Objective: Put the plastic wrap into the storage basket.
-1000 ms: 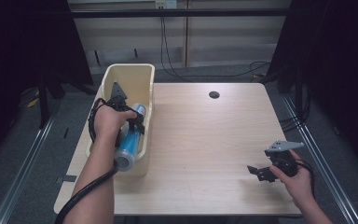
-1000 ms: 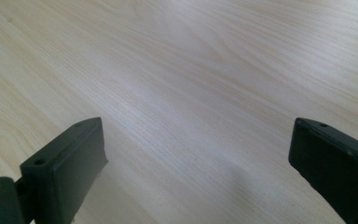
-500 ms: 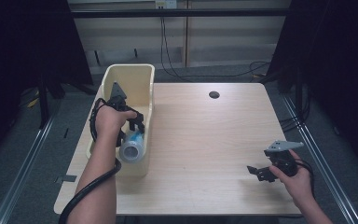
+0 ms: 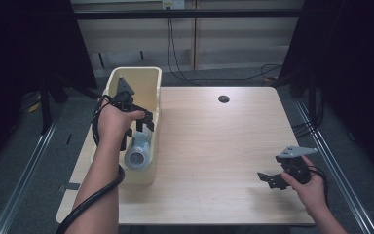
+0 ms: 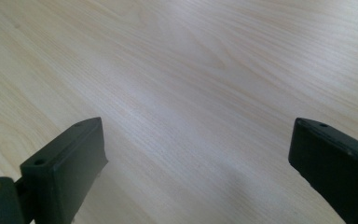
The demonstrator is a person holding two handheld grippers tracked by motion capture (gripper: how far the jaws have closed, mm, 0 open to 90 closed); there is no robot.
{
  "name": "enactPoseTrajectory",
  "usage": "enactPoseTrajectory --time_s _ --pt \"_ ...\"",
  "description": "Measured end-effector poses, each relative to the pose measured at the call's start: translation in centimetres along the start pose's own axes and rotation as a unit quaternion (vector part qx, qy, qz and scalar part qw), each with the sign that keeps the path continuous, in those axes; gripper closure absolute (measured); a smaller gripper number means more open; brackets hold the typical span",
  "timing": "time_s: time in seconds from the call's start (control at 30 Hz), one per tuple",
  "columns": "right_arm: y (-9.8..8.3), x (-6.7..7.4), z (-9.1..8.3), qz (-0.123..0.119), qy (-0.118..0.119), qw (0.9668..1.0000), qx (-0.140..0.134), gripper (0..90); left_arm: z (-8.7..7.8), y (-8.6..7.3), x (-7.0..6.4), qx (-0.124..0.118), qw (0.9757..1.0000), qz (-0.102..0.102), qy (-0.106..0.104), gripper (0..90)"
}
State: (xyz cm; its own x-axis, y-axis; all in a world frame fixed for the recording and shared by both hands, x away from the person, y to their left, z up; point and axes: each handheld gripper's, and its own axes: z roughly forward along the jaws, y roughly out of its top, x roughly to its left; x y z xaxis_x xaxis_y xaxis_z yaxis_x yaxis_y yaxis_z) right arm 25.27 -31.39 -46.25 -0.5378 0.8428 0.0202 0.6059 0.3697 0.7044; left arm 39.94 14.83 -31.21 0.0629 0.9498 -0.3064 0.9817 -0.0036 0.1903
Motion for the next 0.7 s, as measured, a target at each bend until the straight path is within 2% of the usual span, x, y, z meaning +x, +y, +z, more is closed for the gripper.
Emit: enactPoseTrajectory --time_s 0.03,0.1,0.17,0.4,0.7 --pt "0.0 0.0 0.0 -0.002 0.001 1.0000 0.000 3.6 -0.1 0.0 -0.2 -0.005 1.0000 0.001 -0.003 22.4" --pt "0.0 0.0 0.0 -0.001 0.002 1.0000 0.001 3.6 -0.4 -0.1 -0.7 -0.015 0.9998 0.015 -0.005 20.7" --pt "0.0 0.0 0.0 -0.002 -0.001 1.0000 -0.001 3.6 -0.7 -0.2 -1.3 -0.017 0.9992 0.031 -0.016 20.0" --pt "0.0 0.1 0.0 -0.003 0.005 1.0000 -0.003 3.6 -0.1 -0.7 -3.4 -0.025 0.9970 0.054 -0.050 16.3" --pt "0.0 0.1 0.0 -0.006 0.006 1.0000 -0.005 3.6 1.0 -1.1 -5.7 -0.021 0.9936 0.092 -0.061 15.5"
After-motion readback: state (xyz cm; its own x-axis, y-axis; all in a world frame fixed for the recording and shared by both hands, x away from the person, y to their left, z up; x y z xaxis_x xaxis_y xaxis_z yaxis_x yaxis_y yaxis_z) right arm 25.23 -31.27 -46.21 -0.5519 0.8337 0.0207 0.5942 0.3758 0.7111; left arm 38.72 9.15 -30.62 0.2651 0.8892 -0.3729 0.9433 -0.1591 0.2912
